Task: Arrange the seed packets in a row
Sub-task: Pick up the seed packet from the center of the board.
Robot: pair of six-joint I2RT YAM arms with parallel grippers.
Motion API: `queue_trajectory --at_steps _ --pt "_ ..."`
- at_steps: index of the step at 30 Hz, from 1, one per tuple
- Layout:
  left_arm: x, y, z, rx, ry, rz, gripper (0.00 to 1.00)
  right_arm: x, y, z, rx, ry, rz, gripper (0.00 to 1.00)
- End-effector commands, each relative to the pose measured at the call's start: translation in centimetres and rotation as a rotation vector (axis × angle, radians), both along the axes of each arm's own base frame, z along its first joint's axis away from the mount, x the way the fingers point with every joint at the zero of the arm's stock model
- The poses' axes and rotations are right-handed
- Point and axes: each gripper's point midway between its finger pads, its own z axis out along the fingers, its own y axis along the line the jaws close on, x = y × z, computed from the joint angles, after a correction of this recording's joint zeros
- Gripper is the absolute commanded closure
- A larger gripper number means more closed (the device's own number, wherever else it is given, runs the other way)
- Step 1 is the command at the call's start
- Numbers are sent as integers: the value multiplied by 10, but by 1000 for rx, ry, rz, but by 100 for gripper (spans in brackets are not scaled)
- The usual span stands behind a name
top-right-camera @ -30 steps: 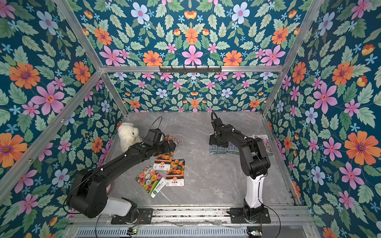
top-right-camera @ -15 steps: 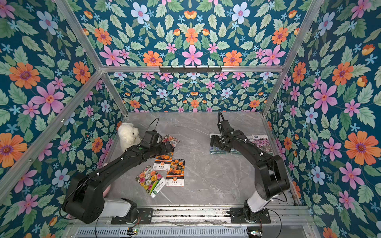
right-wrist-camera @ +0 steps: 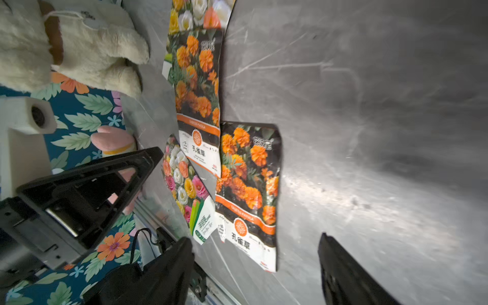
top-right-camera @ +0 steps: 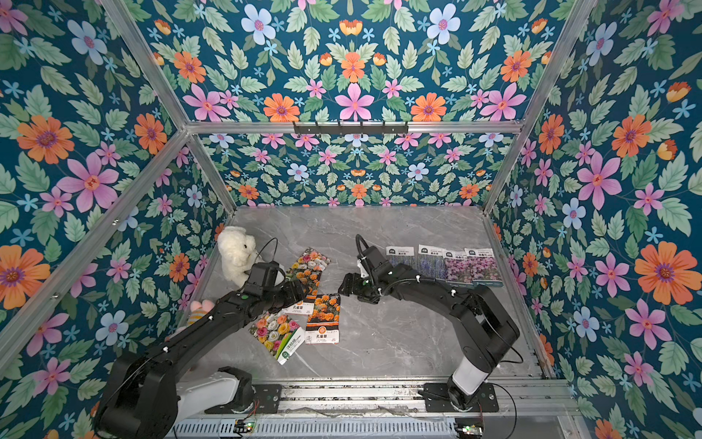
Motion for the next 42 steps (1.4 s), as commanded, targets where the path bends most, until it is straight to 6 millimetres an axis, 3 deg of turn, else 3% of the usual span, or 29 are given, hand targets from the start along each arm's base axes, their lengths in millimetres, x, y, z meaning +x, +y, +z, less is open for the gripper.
queue_trajectory --at_steps 1,7,18,33,42 --pt "-10 -22 6 -147 5 -52 27 -10 14 -10 10 58 -39 27" --pt "-26 -35 -6 -205 34 -82 50 -32 19 -29 -10 83 -44 41" --pt "-43 -50 -39 -185 120 -138 73 -40 20 -43 7 78 -37 59" --pt "-58 -36 -77 -72 224 -97 83 -37 34 -64 23 107 0 67" --pt "-58 -35 -83 -44 243 -110 84 -25 50 -59 73 71 21 69"
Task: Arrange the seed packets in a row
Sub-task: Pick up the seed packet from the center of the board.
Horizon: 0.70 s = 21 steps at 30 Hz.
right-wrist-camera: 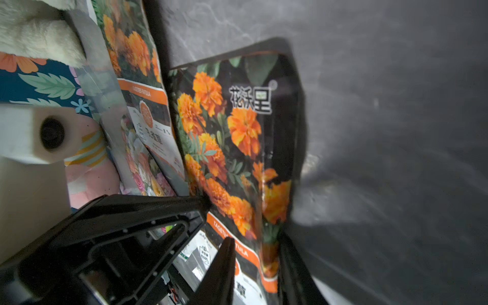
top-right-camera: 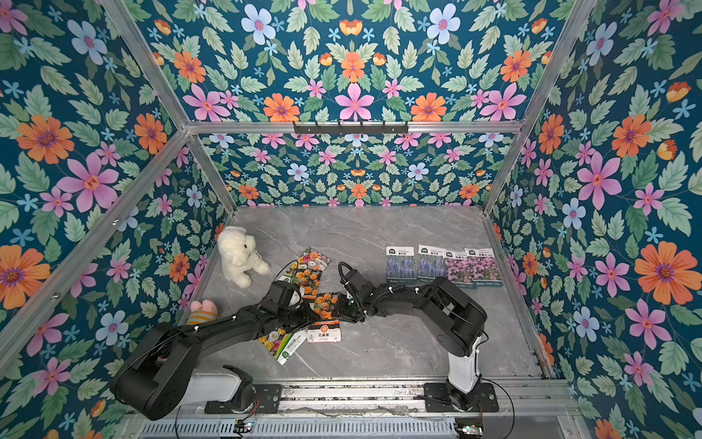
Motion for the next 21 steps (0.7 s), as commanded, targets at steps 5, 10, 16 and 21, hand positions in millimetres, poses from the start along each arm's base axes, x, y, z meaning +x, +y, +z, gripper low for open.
queue_trajectory --at_steps 5,10,16,21 --pt "-7 15 -18 93 47 19 85 10 4 13 29 -64 9 72" --pt "-1 5 -3 37 7 4 84 13 -5 13 9 -70 -10 82" --pt "10 -12 23 -54 -51 -37 80 17 -12 15 -19 -93 -28 91" --pt "18 -17 36 -72 -90 -45 77 21 -22 18 -45 -111 -42 98"
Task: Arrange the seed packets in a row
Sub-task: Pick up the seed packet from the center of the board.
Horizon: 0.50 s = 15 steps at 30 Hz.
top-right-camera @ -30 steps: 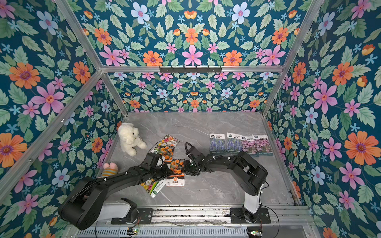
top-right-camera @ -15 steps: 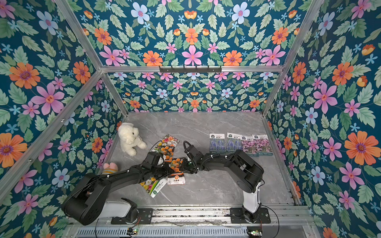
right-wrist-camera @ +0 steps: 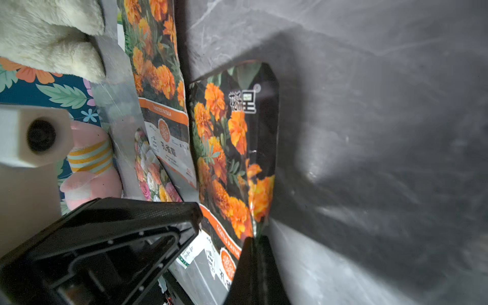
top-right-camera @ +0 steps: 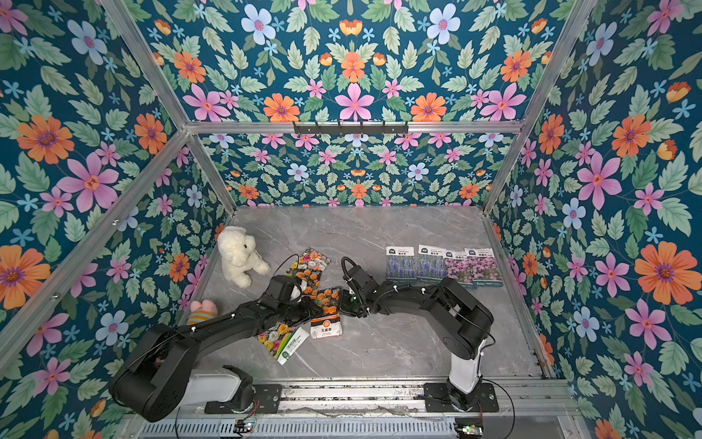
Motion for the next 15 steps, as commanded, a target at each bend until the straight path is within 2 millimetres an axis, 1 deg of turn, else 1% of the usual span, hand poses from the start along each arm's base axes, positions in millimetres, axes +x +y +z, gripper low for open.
queue_trajectory --at_steps 1,3,5,6,9,11,15 --pt "7 -4 15 -18 -46 -17 73 7 -15 5 -34 -41 -33 98" --pt "14 -6 25 -23 -75 -9 63 11 -28 12 -35 -67 -54 99" --pt "21 -7 31 -27 -97 -2 50 15 -42 18 -26 -95 -68 99" --pt "25 -7 33 -36 -108 0 44 19 -48 29 -2 -122 -77 99" --pt "38 -13 38 -78 -130 0 30 29 -67 43 36 -152 -90 99" --pt "48 -21 44 -112 -142 -13 25 37 -76 54 64 -178 -86 99" --pt "63 -44 65 -223 -201 -70 15 53 -90 81 151 -215 -87 99"
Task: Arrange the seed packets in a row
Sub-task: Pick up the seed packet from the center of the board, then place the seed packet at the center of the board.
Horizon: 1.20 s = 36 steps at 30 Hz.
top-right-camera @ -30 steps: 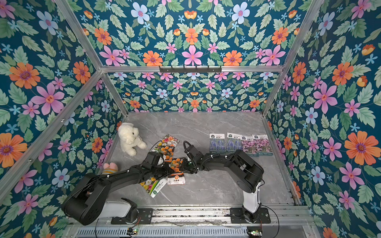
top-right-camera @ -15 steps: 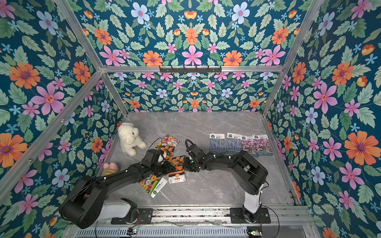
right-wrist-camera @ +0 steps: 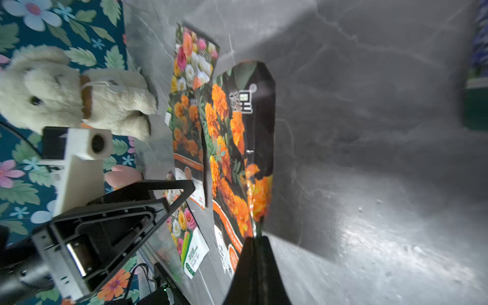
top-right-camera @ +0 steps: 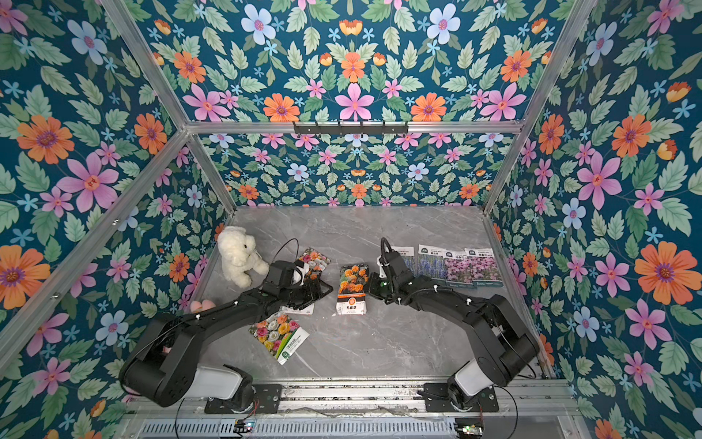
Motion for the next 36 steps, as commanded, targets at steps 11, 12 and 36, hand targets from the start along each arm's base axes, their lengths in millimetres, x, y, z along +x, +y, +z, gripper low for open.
queue_trajectory --at_steps 11,12,36 --pt "34 -55 49 -289 -143 -159 32 30 -7 34 193 -39 67 99" --pt "36 -57 51 -302 -146 -166 37 31 -6 32 199 -34 68 99" --pt "101 -76 1 -133 -130 -144 100 34 -125 13 -40 11 -251 24"
